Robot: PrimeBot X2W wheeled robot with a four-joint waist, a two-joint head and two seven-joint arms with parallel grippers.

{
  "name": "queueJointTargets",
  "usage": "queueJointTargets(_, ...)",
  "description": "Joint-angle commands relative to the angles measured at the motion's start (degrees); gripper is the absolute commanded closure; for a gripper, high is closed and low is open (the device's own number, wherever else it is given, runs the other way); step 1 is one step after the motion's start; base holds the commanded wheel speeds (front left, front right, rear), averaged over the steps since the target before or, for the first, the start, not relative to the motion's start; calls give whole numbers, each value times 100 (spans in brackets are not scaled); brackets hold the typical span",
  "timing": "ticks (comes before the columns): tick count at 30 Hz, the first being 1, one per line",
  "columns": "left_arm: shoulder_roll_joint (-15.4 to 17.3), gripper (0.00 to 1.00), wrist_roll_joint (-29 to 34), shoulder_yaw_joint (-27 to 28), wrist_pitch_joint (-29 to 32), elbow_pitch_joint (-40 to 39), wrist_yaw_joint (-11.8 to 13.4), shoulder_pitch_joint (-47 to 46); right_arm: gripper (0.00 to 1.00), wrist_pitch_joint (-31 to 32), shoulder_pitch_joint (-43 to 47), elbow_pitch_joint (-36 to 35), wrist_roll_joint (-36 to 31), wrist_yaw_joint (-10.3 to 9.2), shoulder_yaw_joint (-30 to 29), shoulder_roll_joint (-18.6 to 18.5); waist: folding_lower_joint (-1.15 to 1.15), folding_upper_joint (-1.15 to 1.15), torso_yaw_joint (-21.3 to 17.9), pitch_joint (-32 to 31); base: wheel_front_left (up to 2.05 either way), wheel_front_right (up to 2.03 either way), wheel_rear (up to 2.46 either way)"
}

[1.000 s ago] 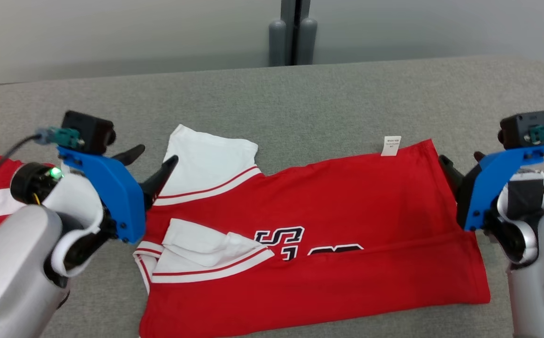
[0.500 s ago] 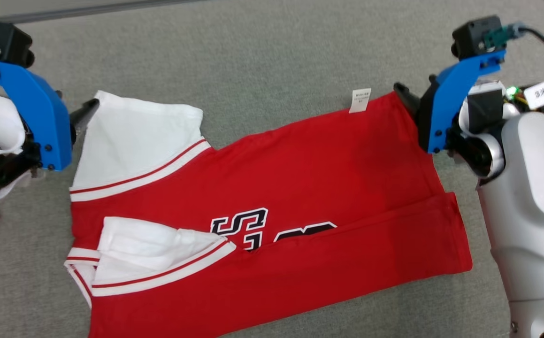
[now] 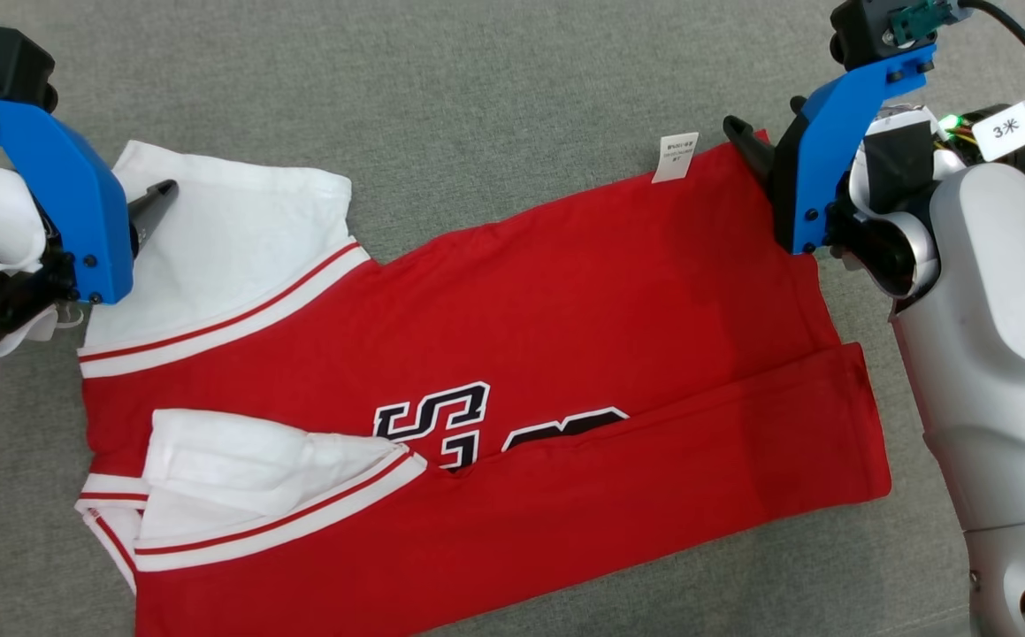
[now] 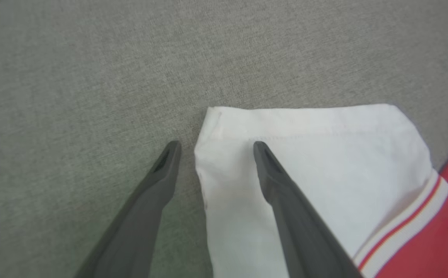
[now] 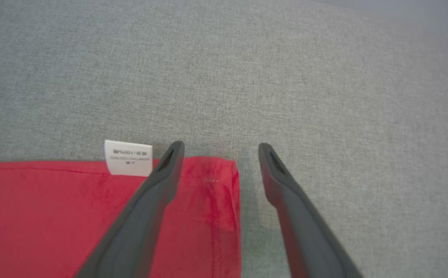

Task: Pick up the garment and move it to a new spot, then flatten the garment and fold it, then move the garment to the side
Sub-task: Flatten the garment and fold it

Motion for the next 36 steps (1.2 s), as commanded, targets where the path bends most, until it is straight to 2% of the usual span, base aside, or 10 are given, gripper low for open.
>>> queueJointTargets(1,27,0,63,-50,52,5,58,-57,0,17,-139,9,52,1,49,-55,1,-1,-17,53,0,0,0)
queueJointTargets(3,88,0,145,-41,9,-9,168,-57,0,29,-170,-17,87,1,99,-74,1,-1,-51,131,0,0,0)
queueJointTargets(4,131,16,201,-51,-33,-14,193,-50,0,12,-183,-25,105,1,122,-82,1,-1,-70,165,0,0,0)
queueJointTargets(6,219,88,341,-64,-133,-18,263,-78,0,-13,-225,-41,123,1,162,-98,1,-1,-99,236,0,0,0)
queueJointTargets(7,244,100,369,-66,-161,-22,273,-78,0,-9,-251,-53,157,1,187,-99,1,-1,-110,278,0,0,0)
queueJointTargets(17,75,100,278,-166,-175,-78,198,69,0,352,-133,-135,100,1,413,-353,1,-1,17,374,0,0,0)
queueJointTargets(21,-4,100,264,-187,-267,-125,139,91,0,581,185,-431,-74,1,515,-548,1,-1,103,358,0,0,0)
queueJointTargets(28,-155,100,302,-281,-370,-193,93,81,0,164,726,-1272,-539,1,403,-692,1,-1,244,429,0,0,0)
queueJointTargets(32,-209,100,289,-321,-438,-140,49,74,0,-258,1182,-1881,-816,1,128,-535,1,-1,293,441,0,0,0)
queueJointTargets(36,-189,100,276,-322,-462,-68,25,65,0,-194,1493,-2193,-945,1,-34,-448,1,-1,287,452,0,0,0)
